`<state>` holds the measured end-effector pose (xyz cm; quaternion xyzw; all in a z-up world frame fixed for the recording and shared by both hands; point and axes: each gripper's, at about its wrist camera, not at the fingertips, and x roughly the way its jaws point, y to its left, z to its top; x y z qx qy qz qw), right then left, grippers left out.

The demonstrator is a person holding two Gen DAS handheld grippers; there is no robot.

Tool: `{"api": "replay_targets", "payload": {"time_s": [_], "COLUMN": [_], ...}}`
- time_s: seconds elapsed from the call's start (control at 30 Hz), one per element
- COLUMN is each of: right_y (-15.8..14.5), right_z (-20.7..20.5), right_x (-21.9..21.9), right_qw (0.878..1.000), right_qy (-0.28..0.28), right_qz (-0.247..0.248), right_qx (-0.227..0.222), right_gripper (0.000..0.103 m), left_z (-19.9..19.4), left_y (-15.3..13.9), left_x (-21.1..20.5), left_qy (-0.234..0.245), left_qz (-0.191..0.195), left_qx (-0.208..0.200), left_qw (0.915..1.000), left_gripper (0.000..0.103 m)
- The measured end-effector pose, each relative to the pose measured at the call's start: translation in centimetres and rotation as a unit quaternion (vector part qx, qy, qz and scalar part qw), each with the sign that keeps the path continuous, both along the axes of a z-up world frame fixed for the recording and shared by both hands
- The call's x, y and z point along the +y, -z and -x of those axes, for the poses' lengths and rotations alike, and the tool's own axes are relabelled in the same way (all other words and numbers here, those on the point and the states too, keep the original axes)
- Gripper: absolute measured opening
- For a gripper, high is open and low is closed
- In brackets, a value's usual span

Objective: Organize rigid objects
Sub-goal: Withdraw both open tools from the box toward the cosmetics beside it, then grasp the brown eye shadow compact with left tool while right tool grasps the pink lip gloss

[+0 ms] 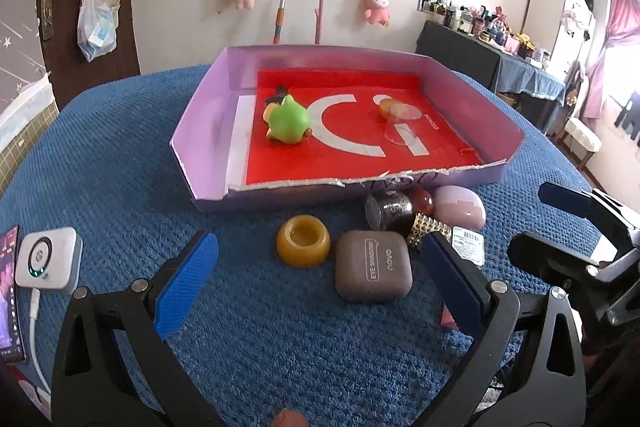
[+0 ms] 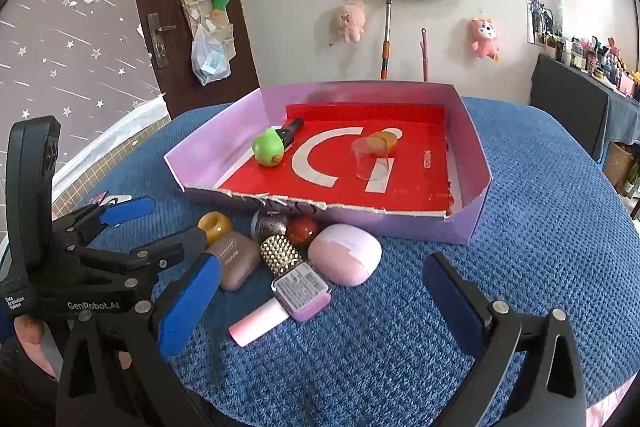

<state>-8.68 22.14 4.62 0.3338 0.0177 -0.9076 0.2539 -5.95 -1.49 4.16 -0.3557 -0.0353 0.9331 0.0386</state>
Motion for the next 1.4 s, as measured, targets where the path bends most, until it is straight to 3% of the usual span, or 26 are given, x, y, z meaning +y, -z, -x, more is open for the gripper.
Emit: {"api": "replay_targets", "payload": {"time_s": [0.5, 0.8, 0.97, 1.2, 1.4], "right_y": [2.5, 2.8, 3.5, 3.8, 5.2], "right_z": [-1.3, -0.6, -1.3, -0.9, -1.3], "right_x": [-1.0, 0.4, -1.1, -1.8, -3.1], "right_qw": [0.999, 0.999, 0.998, 0.998, 0.994], "right_qy": [-0.006, 0.009, -0.012, -0.015, -0.02], "right_qz": [-0.044, -0.026, -0.056, -0.054, -0.106], "right_qx": [-0.005, -0.021, -0.017, -0.02, -0.014], "right_gripper": [0.103, 0.103, 0.102, 0.103, 0.102], "left_z": [0.2, 0.8, 0.9, 0.8, 0.7], "left_y": [2.1, 2.9, 3.2, 3.1, 3.0], "left_x": [0.1, 0.8, 0.6, -0.4, -0.1], "left_qy": [0.006, 0.012, 0.007, 0.009, 0.018], "left_qz": [-0.014, -0.024, -0.021, -0.045, -0.048], "left_qx": [-0.034, -0.05, -0.053, -0.055, -0.055], "left_qw": [0.9993, 0.9984, 0.9983, 0.9974, 0.9972], "left_gripper": [0.103, 0.103, 0.103, 0.103, 0.103]}}
